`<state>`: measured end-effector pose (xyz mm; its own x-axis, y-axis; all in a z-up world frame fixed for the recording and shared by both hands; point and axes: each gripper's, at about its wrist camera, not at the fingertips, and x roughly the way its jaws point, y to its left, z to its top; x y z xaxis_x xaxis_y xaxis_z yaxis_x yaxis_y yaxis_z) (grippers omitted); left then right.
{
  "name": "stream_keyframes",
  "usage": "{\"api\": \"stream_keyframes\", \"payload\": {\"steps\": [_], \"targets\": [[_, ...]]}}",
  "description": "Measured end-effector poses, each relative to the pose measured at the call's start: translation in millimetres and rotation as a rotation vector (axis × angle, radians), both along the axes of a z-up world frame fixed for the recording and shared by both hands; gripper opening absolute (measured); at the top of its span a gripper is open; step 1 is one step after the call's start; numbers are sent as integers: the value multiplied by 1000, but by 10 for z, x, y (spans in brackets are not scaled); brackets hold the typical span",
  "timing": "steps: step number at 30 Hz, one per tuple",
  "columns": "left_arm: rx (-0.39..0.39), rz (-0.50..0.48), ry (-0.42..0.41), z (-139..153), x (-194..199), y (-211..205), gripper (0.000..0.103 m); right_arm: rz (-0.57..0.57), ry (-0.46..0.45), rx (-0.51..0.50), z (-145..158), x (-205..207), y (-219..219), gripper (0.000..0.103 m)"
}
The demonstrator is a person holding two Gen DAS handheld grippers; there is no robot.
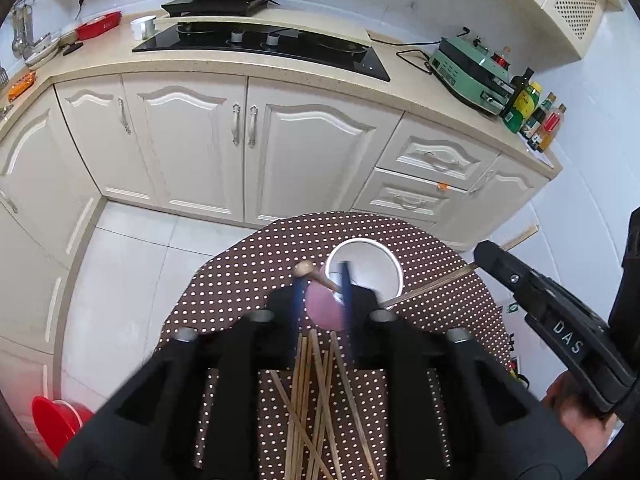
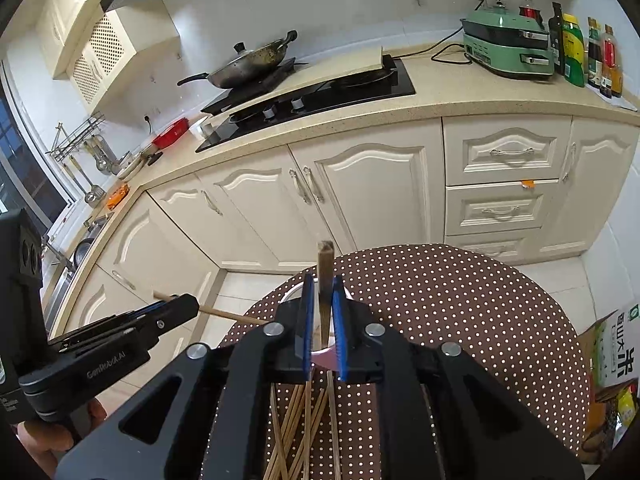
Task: Organize utensils
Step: 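Lift the chopstick upright with the right gripper and drop it into the pink cup, then lower the open right gripper to the chopstick pile and close on one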
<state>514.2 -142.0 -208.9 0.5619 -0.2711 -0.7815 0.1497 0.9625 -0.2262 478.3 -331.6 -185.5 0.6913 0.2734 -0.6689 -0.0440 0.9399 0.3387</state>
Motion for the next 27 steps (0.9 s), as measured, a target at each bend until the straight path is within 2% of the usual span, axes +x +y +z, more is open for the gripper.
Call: {"api": "stream_keyframes", "payload": {"steps": [1,7,12,19,27], "targets": [[0,5,-6,12,-14,2,59,-5,-1,-3,9,-7,-3,15],[-7,19,-22,72,-119,74,59,-28,-13,-11,68,-103,-25,31],[5,23,-33,103,-221,121,59,-44,-25,-24,102,-212,-15,38],[19,54,-18,12,-374,277,59,-54,-18,-28,58,-383,14,39],[34,93,65,-326,-470,417,59,-43,49,-36,-205,-540,44,39]]}}
